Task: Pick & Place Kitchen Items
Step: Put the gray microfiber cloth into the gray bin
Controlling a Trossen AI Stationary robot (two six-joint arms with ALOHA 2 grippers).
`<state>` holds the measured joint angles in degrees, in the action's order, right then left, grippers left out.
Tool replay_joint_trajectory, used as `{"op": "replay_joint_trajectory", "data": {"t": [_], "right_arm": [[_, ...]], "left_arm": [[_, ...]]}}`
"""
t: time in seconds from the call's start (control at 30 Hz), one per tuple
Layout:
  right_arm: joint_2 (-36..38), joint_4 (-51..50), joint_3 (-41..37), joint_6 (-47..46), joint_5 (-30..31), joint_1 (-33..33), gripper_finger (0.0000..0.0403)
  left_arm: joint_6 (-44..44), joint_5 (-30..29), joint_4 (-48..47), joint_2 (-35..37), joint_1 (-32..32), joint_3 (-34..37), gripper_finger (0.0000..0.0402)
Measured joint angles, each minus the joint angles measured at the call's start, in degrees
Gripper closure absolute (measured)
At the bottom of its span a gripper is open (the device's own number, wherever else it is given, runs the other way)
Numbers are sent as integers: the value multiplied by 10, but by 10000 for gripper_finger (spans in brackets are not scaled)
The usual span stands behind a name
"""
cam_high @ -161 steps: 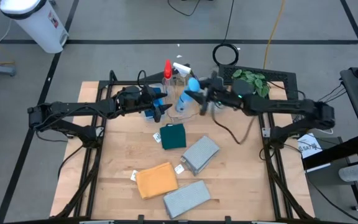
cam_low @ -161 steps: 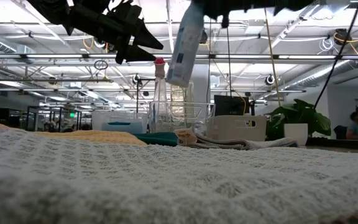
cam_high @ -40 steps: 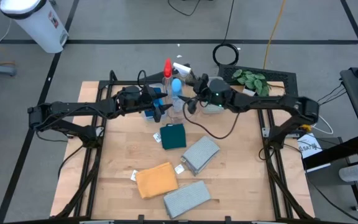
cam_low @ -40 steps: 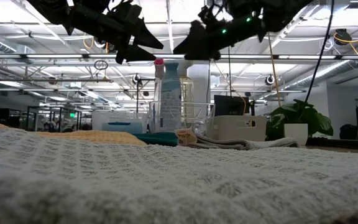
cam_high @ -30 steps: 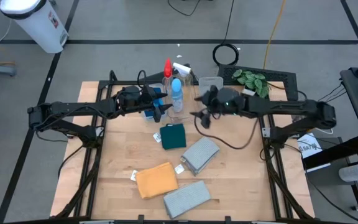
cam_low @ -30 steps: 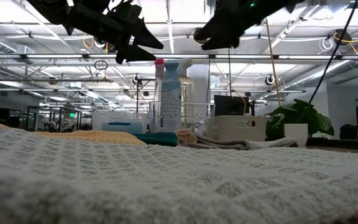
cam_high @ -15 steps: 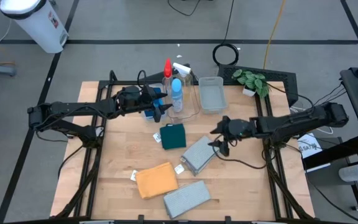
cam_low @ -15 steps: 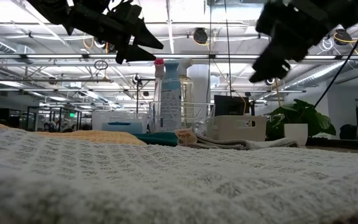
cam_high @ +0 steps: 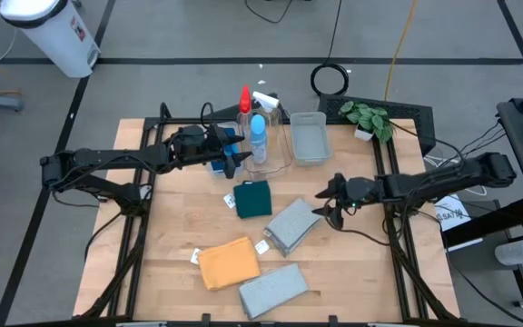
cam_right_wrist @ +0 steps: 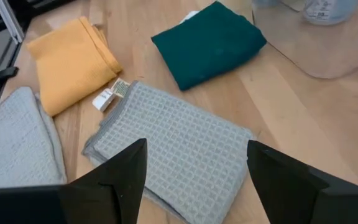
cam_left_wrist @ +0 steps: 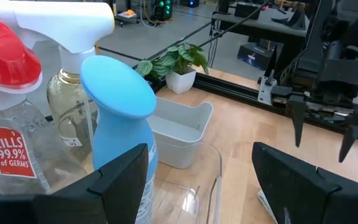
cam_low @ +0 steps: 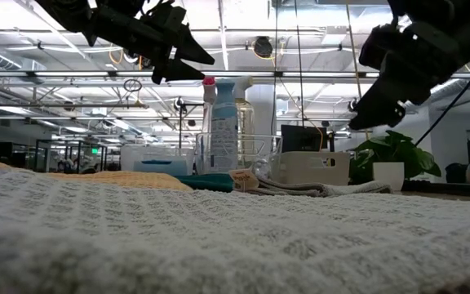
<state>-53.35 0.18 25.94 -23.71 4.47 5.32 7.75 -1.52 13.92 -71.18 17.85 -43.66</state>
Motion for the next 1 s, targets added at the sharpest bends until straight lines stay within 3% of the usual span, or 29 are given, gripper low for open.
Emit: {"op": "replay_joint_trajectory", "data": {"t": [0.13,0.37,0.67,1.0], "right_arm": [[-11,77,-42,-56,0,-1,163],[-56,37,-49,-175,-5,-27,163],[-171,68,-49,-249,-98,-64,164],[-292,252,-48,-234,-223,-76,182]], "left_arm": [[0,0,0,0,0,0,114],[0,0,0,0,0,0,114],[0,0,0,0,0,0,114],[0,0,0,0,0,0,114]]}}
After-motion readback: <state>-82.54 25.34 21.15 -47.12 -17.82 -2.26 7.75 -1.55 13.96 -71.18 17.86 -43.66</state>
